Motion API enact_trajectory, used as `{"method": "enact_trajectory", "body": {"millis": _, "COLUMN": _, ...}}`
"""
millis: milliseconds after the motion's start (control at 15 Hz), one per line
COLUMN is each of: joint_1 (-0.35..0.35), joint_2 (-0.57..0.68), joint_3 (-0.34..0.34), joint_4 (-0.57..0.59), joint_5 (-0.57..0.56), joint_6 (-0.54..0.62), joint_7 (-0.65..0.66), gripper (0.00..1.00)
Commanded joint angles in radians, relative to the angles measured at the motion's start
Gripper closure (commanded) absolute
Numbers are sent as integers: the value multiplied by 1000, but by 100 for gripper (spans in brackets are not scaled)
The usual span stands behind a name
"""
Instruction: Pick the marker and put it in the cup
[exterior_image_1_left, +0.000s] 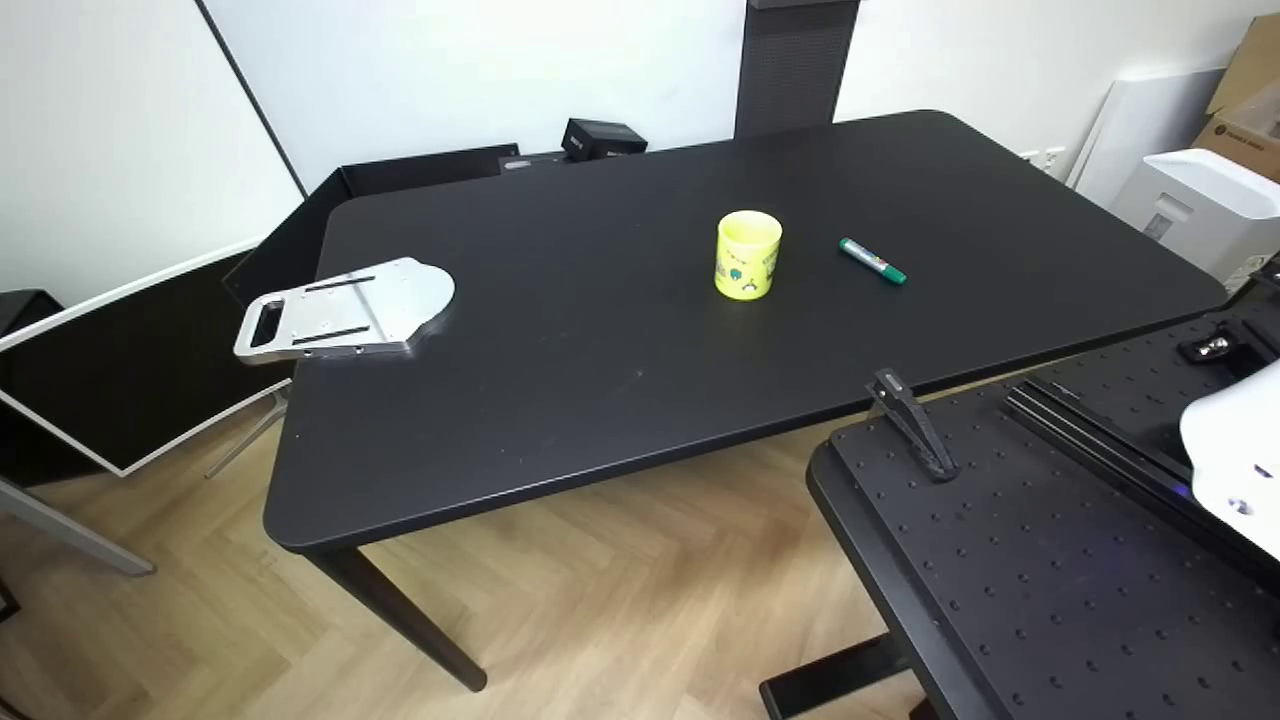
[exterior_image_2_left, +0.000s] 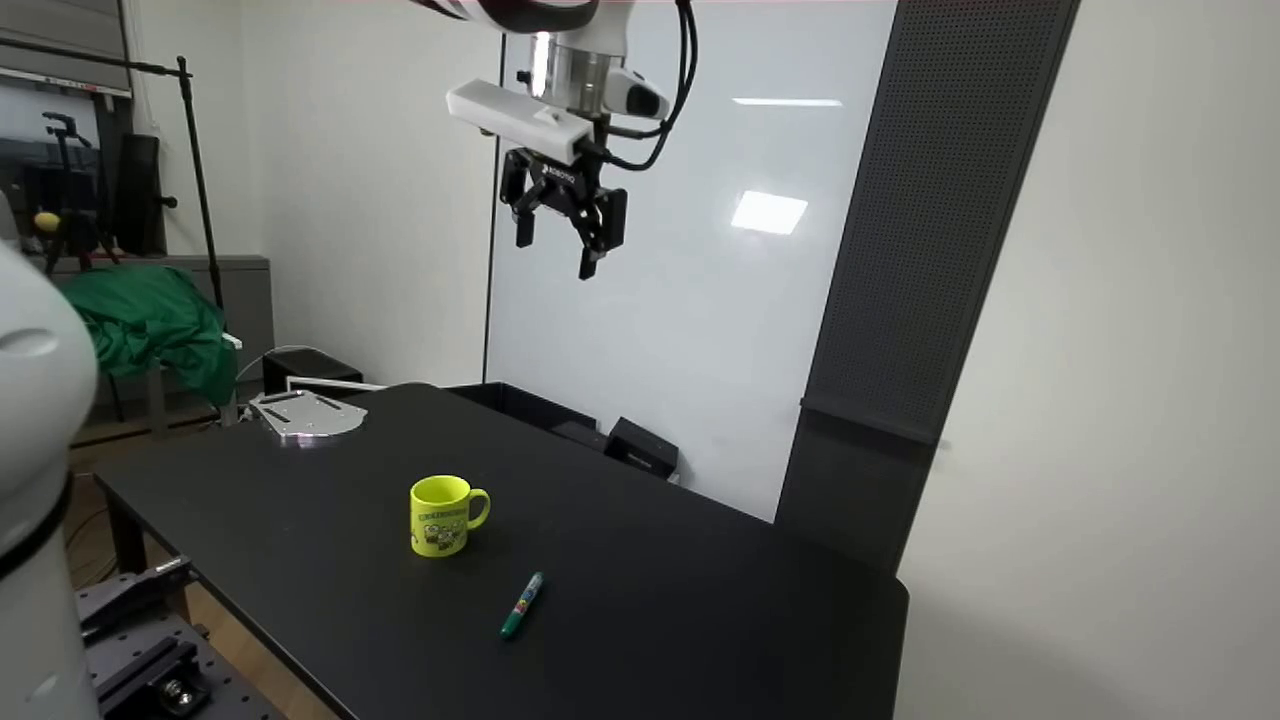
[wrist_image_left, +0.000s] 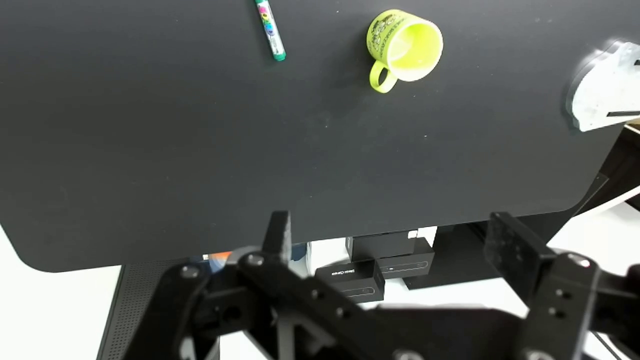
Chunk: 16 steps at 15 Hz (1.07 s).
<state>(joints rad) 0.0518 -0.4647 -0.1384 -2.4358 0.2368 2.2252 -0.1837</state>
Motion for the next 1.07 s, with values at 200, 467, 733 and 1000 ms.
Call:
{"method": "enact_trajectory", "body": {"millis": 200, "joint_1": 8, "joint_2": 45, "joint_3": 3, "joint_4": -1, "joint_5": 13, "joint_6": 55, "joint_7": -82, "gripper": 0}}
{"method": "enact_trajectory", "body": {"millis": 467, "joint_1": 11, "joint_2": 113, "joint_3": 18, "joint_4": -59, "joint_5": -10, "joint_6": 148, "joint_7": -133, "gripper": 0}}
{"method": "enact_trajectory", "body": {"millis": 733, "joint_1": 19, "joint_2": 217, "joint_3": 32, "joint_4": -133, "joint_5": -8, "joint_6": 287, "joint_7": -185, "gripper": 0}}
{"method": "enact_trajectory", "body": {"millis": 1000, "joint_1": 22, "joint_2": 362, "joint_3": 51, "joint_4": -186, "joint_5": -5, "joint_6": 446, "joint_7": -211, "gripper": 0}}
